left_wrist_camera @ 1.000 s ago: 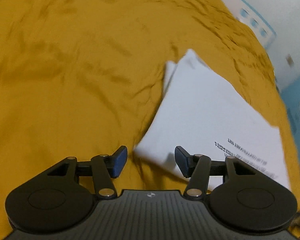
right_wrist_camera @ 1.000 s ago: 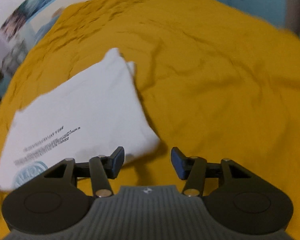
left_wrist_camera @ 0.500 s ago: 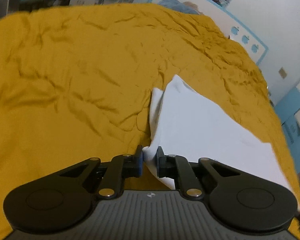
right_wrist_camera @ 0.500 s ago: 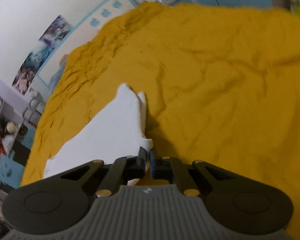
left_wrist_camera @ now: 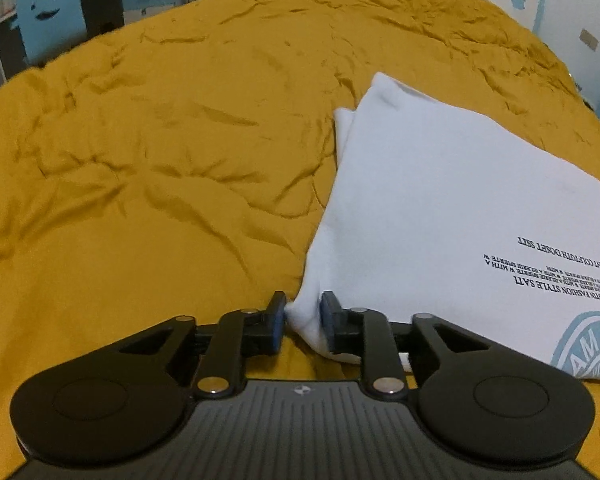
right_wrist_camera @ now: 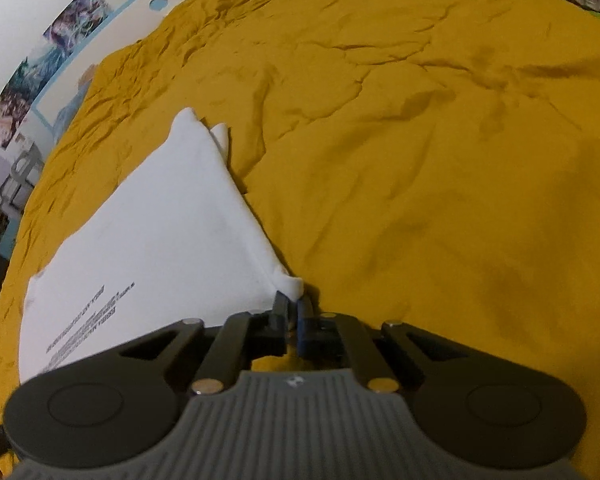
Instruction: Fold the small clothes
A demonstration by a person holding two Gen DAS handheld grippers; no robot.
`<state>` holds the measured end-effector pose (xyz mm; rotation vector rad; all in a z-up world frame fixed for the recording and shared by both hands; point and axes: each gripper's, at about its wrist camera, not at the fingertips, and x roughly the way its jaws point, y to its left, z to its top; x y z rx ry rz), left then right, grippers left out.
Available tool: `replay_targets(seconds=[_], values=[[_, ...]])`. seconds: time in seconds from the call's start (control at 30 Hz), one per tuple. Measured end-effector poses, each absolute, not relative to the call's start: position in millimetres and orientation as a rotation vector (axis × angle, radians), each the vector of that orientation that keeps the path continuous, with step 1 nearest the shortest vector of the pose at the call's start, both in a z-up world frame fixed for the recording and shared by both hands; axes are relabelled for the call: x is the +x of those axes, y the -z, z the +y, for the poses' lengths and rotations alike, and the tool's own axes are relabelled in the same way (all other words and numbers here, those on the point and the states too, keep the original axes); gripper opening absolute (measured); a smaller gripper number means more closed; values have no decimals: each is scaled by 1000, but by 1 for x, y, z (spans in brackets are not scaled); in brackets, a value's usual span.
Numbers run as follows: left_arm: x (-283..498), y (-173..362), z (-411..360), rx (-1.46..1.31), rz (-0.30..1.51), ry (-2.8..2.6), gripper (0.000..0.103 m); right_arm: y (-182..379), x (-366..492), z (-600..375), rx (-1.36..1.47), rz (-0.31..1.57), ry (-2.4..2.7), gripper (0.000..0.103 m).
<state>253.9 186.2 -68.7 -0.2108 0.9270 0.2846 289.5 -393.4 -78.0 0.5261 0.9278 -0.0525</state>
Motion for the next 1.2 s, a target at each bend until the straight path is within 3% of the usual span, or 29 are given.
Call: replay_targets(seconds=[0.17, 0.23, 0.5, 0.9, 1.2], values=[[244, 38, 173, -56, 860, -301, 31, 57, 292, -384, 298, 862, 2, 14], [248, 26, 167, -47, 830, -277, 31, 49, 288, -390, 240, 829, -20, 16], [294, 10, 119, -42, 790, -116, 31, 37, 350, -389, 287, 779, -172, 28], [402, 49, 47, -4, 857, 91, 29, 87, 483, -389, 355, 817, -205, 34], [468, 84, 7, 0, 890, 150, 26, 125, 517, -396, 463, 820, -258, 33]])
